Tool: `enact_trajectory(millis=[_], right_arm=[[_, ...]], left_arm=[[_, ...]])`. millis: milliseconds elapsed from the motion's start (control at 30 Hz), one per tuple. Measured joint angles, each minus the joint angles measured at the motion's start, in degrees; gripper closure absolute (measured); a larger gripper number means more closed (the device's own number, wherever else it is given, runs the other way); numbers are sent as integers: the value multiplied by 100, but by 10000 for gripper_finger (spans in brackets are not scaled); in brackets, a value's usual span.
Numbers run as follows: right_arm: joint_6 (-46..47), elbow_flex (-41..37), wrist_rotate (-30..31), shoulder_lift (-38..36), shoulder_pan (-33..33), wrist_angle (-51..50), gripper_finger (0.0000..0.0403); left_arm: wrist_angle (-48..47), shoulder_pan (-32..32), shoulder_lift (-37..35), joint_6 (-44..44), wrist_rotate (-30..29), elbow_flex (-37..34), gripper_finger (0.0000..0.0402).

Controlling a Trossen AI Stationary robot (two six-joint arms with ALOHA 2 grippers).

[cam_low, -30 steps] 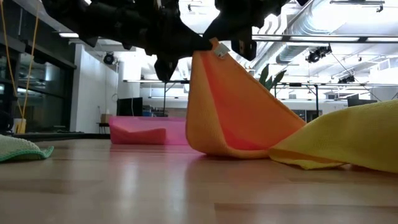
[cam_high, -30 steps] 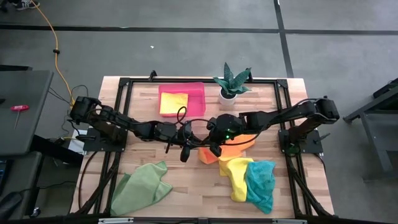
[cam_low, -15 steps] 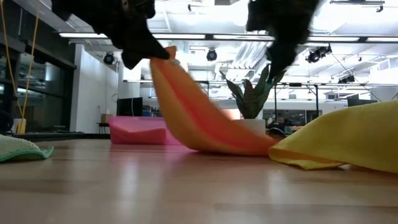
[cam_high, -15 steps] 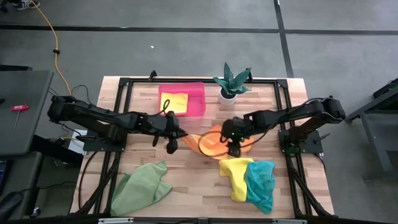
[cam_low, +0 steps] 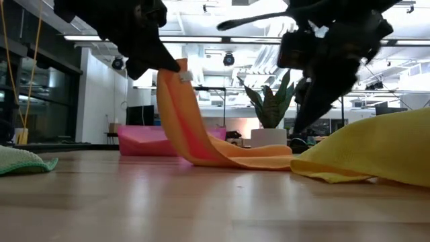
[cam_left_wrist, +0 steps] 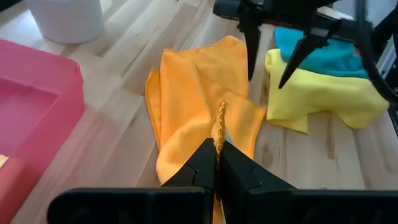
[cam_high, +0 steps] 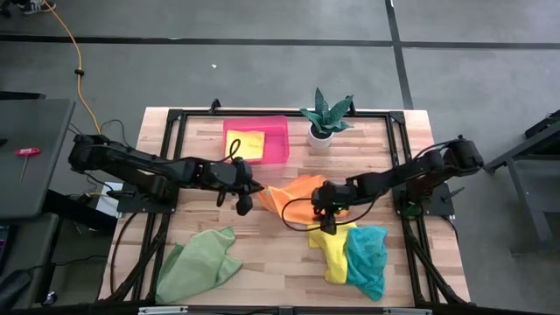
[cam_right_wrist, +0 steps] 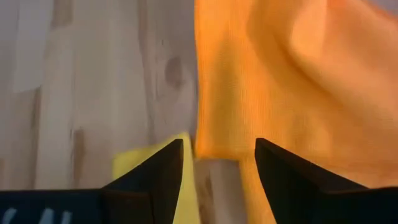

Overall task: Fold microfiber towels
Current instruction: Fold the orange microfiber towel

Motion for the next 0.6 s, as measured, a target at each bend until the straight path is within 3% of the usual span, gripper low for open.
enact_trajectory(millis=[333, 600], right_arm=[[415, 0, 432, 674, 111, 449, 249], [646, 2, 434, 876, 772, 276, 270]], left_arm=[[51, 9, 8, -75, -11, 0, 402], [50, 11, 8, -92, -11, 0, 402]])
